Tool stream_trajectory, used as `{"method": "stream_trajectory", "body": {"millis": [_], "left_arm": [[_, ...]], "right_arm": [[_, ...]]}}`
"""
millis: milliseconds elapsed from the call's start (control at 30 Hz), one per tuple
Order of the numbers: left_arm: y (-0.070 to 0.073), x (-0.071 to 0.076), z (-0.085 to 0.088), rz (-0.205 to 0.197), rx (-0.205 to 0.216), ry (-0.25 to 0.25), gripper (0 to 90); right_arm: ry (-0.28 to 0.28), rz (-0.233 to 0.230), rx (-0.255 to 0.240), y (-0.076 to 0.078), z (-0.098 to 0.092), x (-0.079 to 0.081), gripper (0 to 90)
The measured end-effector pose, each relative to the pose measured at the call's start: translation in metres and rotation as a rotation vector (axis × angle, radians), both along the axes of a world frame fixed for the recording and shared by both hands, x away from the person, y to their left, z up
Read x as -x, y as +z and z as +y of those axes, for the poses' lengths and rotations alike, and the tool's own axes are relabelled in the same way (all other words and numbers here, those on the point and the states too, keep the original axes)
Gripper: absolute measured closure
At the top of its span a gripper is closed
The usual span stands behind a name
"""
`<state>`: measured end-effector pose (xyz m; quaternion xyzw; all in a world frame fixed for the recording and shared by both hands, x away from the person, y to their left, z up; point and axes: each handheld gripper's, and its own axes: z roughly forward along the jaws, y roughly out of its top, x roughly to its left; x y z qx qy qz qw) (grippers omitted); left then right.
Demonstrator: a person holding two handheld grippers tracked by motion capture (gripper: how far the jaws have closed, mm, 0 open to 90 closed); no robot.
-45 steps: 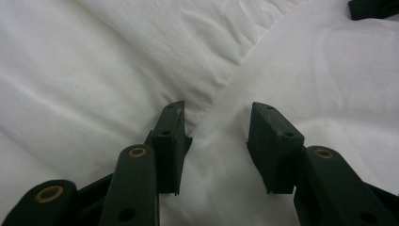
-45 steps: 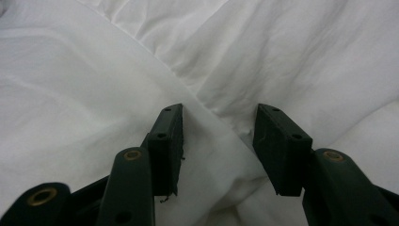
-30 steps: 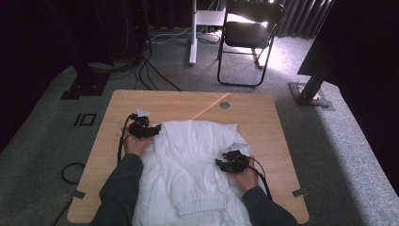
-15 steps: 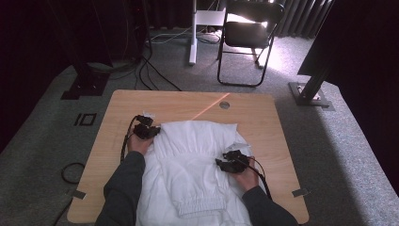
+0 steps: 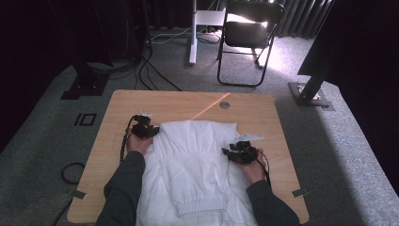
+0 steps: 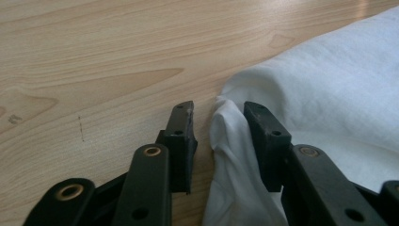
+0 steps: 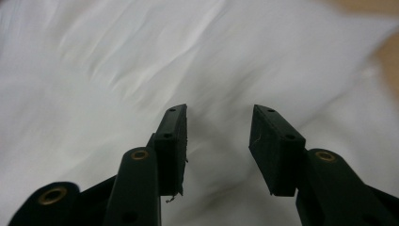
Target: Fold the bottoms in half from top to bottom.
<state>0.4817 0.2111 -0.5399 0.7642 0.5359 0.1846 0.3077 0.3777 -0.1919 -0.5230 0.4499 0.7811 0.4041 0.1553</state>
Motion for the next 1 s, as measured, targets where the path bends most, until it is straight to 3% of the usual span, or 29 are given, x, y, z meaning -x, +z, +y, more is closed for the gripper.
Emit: {"method": "stream_trajectory", "body": {"millis": [100,167,300,367,467,667,733,800,900,1000], "left_arm": [[0.0,-0.001,-0.001,-0.001,-0.009,0.005,59.6],[0.0,-0.001,-0.001,-0.002,-0.01,0.002,57.4],[-0.001,-0.002,0.0,-0.005,-0.002,-0.007,55.1],[-0.001,-0.002,0.0,-0.006,0.0,-0.009,54.7],[-0.001,-0.002,0.0,-0.008,0.001,-0.008,53.6],[-0.001,-0.002,-0.001,-0.007,0.001,-0.004,52.9],[-0.001,-0.002,-0.002,-0.006,-0.001,-0.002,52.9],[-0.001,-0.001,-0.003,-0.005,-0.002,0.003,53.1],[0.0,0.0,-0.005,0.007,0.006,-0.004,59.6],[0.0,0.001,-0.007,0.023,0.04,-0.03,76.8]], "right_arm": [[-0.059,-0.024,-0.017,0.015,-0.015,-0.024,48.4],[-0.081,-0.005,-0.025,0.018,-0.022,-0.046,44.2],[-0.154,0.029,-0.065,0.011,-0.031,-0.088,37.0],[-0.171,0.068,-0.096,0.006,-0.032,-0.105,34.8],[-0.172,0.104,-0.066,-0.003,-0.025,-0.121,31.4],[-0.176,0.148,-0.017,-0.018,-0.012,-0.133,30.9],[-0.161,0.154,0.025,-0.023,-0.004,-0.132,32.2],[-0.162,0.122,0.094,-0.024,0.002,-0.128,35.1],[-0.172,0.115,0.147,-0.022,0.007,-0.125,47.9],[-0.143,0.118,0.145,-0.02,0.01,-0.12,69.9]]}}
